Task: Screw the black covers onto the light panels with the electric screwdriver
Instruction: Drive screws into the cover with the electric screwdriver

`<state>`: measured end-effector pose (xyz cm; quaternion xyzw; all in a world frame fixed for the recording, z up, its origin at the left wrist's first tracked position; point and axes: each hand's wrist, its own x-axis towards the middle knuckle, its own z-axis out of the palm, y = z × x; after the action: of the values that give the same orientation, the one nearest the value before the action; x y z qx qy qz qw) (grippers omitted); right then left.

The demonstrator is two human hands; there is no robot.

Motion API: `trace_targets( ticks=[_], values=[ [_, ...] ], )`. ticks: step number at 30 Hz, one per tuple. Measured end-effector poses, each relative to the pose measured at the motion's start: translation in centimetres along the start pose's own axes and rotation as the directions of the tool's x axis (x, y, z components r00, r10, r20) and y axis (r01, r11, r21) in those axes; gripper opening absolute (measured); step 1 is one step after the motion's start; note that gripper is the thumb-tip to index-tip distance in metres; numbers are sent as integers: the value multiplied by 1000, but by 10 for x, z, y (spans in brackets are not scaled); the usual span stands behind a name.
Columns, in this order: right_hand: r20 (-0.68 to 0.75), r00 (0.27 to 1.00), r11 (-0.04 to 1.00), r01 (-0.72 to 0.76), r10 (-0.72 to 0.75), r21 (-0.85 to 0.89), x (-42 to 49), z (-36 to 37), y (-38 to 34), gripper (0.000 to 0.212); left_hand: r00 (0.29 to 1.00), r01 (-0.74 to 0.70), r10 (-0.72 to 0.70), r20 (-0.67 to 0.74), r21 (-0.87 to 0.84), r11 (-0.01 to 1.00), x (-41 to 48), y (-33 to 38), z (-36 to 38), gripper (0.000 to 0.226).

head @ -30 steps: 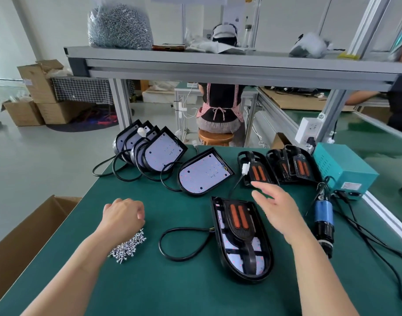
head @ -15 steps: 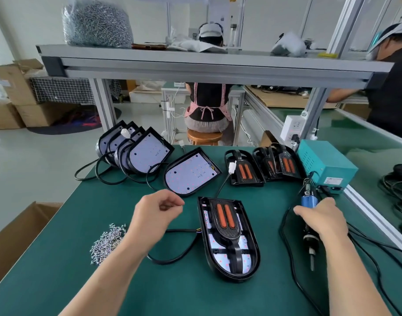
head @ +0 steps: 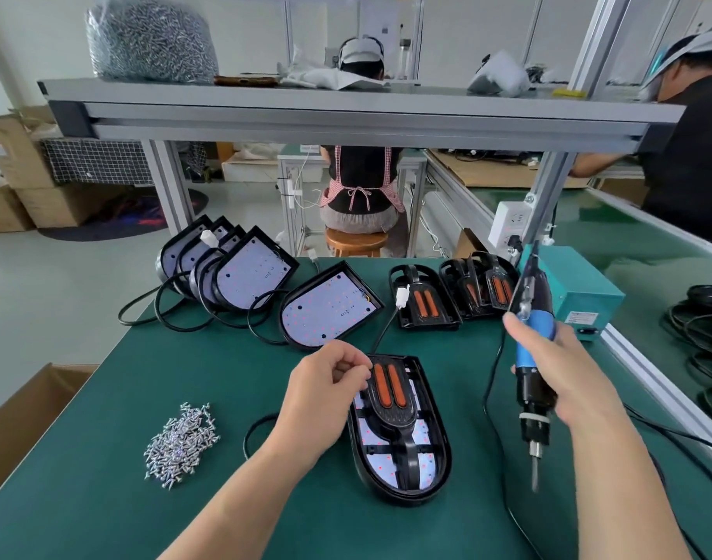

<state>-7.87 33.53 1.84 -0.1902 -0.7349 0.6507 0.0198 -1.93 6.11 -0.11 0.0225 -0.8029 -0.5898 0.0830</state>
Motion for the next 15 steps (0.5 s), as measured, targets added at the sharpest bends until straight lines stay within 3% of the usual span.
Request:
trace_targets(
  ticks=[4,8,10,12,15],
  values=[
    [145,989,981,-54,27,187,-14,6,-3,61,996,-10,10,84,-1,1000,-8,8,12,25],
    [238,967,844,-202,91,497,-20,21,10,26,987,40,-24,162,-94,995,-18,18,25,22],
    [304,950,687,-270,75,674,-24,27,11,28,974,70,-38,223,-136,988,-21,26,31,18],
    [357,934,432,-336,34,837,-30,29,10,32,960,76,-25,278,-175,982,-22,33,33,15],
    [349,936,153,-340,-42,928,-37,30,7,43,957,67,1,291,-223,973,-19,42,30,16]
  ],
)
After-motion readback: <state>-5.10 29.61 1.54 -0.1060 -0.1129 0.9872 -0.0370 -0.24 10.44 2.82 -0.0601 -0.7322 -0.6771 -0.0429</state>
